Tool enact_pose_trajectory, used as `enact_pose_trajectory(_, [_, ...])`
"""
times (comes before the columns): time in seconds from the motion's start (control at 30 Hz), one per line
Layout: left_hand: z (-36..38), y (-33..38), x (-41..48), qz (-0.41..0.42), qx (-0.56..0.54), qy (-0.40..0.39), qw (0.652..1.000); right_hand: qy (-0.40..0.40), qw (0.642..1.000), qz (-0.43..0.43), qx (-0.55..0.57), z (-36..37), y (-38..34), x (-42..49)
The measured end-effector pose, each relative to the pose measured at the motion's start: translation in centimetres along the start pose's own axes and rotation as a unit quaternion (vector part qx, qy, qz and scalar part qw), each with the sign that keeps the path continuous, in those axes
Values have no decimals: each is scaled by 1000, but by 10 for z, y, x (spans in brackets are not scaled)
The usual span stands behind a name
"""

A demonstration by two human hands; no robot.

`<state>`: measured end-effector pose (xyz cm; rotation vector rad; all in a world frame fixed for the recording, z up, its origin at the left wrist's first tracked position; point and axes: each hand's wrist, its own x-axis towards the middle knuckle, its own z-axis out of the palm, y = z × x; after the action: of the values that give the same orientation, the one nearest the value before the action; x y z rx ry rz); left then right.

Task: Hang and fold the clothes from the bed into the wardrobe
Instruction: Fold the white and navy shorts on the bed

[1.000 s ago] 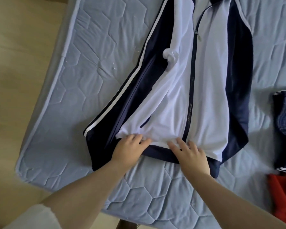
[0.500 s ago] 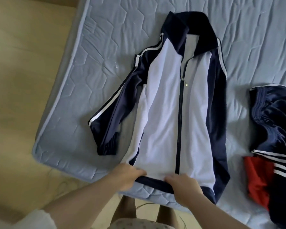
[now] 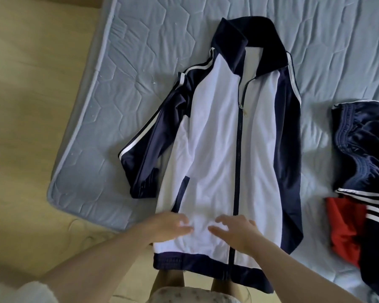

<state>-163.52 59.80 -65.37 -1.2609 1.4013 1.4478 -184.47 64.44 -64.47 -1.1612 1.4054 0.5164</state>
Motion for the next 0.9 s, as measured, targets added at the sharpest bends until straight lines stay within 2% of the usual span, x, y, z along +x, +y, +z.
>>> enact_pose_trajectory(0.07, [-16,3,2,26,-52,164,985,77,997,1,11,-14,-9,7])
enact_pose_trajectory(0.17, [-49,3,5,33,-142,393,908,142,988,-4,54,-38,-28,20])
enact_pose_trajectory(0.23, [-73,3,6,14,-171,499,849,160,984,-22,77,-55,-44,31])
enact_pose_trajectory(0.3, [-96,0,8,-33,-175,566,805,165,980,-41,102,-71,-61,43])
enact_pose_trajectory(0.37, [-116,-6,12,-86,-183,570,796,164,976,-51,136,-84,-77,57])
enact_pose_trajectory(0.4, [-125,-10,15,-107,-193,538,814,160,974,-54,151,-89,-83,65])
enact_pose_trajectory(0.47, [-136,-18,23,-121,-208,429,871,142,974,-58,167,-95,-93,79])
enact_pose_trajectory(0.53, [-138,-23,31,-130,-130,330,926,118,976,-59,172,-98,-99,91])
enact_pose_trajectory(0.6, [-139,-26,36,-141,-2,306,941,94,978,-51,177,-98,-103,101])
enact_pose_trajectory(0.67, [-145,-29,33,-142,54,346,926,73,979,-37,188,-98,-104,107])
enact_pose_trajectory(0.77, [-168,-39,21,-124,-29,456,881,51,968,-20,243,-100,-105,114])
enact_pose_trajectory(0.83, [-193,-46,7,-109,-68,556,821,46,953,3,301,-103,-108,120])
enact_pose_trajectory(0.9, [-221,-56,-10,-85,-105,660,739,45,942,27,332,-105,-115,126])
